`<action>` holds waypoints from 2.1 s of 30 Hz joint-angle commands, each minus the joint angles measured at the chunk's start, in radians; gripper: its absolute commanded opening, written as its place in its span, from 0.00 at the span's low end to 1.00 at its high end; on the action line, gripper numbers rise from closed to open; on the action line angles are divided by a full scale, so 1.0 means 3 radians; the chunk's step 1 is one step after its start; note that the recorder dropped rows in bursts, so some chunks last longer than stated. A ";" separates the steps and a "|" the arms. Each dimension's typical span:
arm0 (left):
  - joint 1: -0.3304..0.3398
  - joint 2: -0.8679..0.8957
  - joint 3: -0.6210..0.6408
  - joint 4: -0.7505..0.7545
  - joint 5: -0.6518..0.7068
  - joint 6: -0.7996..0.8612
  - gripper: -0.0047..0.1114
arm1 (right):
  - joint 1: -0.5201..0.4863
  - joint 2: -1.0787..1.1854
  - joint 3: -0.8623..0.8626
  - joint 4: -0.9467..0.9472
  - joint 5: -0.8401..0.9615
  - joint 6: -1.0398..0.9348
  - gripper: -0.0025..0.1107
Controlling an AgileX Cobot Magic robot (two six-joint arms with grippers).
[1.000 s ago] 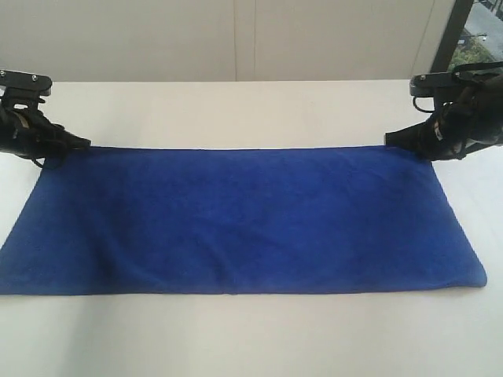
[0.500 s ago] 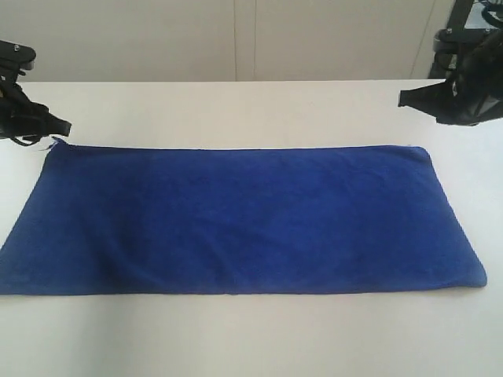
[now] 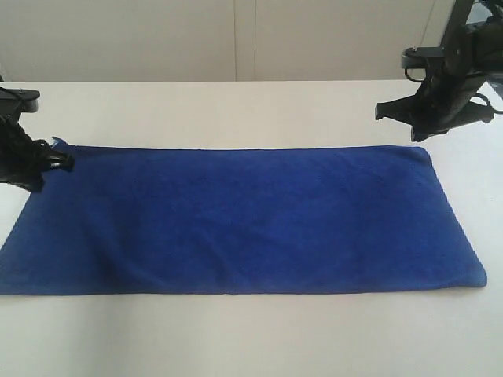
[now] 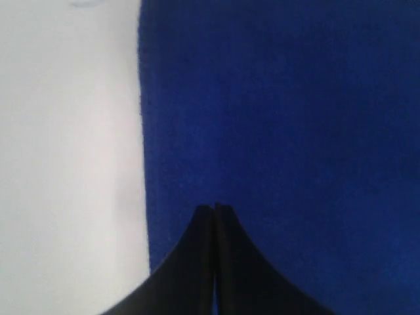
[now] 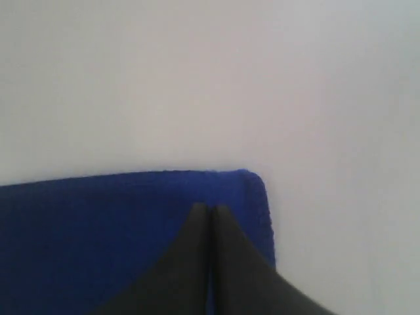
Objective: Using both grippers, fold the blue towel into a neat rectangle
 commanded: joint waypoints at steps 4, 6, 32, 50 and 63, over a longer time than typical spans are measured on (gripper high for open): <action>-0.0001 0.0137 0.0000 -0.0364 0.0162 0.0379 0.04 | -0.0118 0.0185 -0.0056 0.0000 -0.0085 -0.0047 0.02; -0.0001 0.0150 0.0000 -0.0364 0.0146 0.0463 0.04 | -0.0119 0.0241 -0.0056 0.0000 -0.0166 -0.0047 0.02; -0.0001 0.0056 -0.0006 -0.0380 0.0229 0.0502 0.04 | -0.0119 -0.0198 -0.0056 -0.0174 0.0136 -0.0066 0.02; -0.0227 -0.0528 0.0558 -0.0366 0.1002 0.0690 0.04 | 0.0049 -0.1098 0.1222 -0.0084 0.0473 -0.0237 0.02; -0.0227 -0.0383 0.0931 -0.0227 0.0482 0.0696 0.04 | 0.0049 -0.0986 0.1803 0.0080 -0.0311 -0.0361 0.02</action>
